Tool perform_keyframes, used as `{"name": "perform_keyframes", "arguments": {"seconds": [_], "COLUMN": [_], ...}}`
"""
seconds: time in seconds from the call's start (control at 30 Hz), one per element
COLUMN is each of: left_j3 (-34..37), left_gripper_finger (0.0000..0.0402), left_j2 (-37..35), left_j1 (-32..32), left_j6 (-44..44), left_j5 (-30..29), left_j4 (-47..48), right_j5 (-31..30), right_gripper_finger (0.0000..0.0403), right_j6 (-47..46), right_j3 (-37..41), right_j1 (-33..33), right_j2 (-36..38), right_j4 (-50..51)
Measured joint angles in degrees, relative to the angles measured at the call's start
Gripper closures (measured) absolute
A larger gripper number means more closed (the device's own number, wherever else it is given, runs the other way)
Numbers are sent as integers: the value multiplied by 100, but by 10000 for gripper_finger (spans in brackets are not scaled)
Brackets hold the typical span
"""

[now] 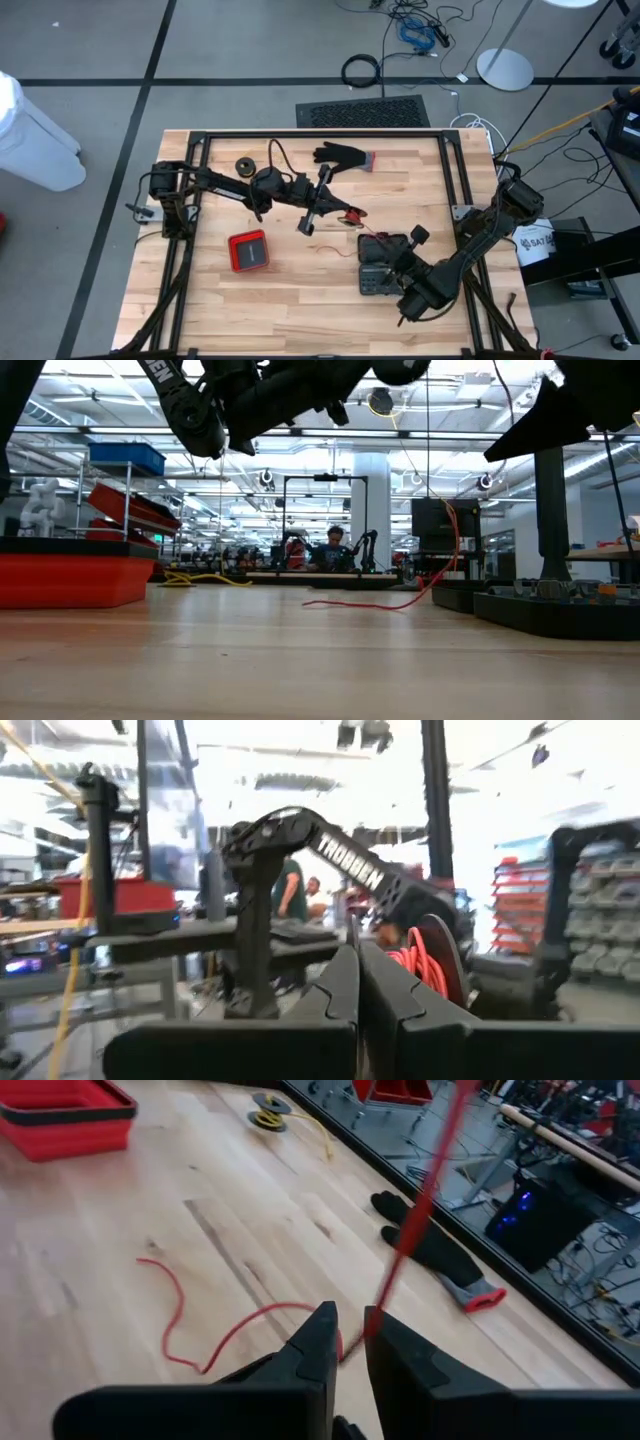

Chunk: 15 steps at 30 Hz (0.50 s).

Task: Coil cords
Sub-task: Coil the red wire onto the spool

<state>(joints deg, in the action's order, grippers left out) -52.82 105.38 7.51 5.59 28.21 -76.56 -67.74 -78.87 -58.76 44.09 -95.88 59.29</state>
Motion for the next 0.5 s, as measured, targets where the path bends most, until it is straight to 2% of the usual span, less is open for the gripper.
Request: {"name": "perform_keyframes", "arguments": {"seconds": [0.13, 0.27, 0.5], "left_j3": [0, 0, -2], "left_gripper_finger": [401, 401, 401], "left_j2": [0, 0, -2], "left_j1": [4, 2, 2], "left_j6": [377, 614, 747], "left_j5": [145, 184, 185], "left_j4": [-334, -679, -699], "right_j5": [-274, -496, -669], "right_gripper_finger": [360, 361, 398], "right_j6": [137, 647, 1711], "right_j3": [-2, -2, -7], "right_j1": [74, 75, -31], "right_j2": [0, 0, 0], "right_j4": [-336, -875, -1782]}}
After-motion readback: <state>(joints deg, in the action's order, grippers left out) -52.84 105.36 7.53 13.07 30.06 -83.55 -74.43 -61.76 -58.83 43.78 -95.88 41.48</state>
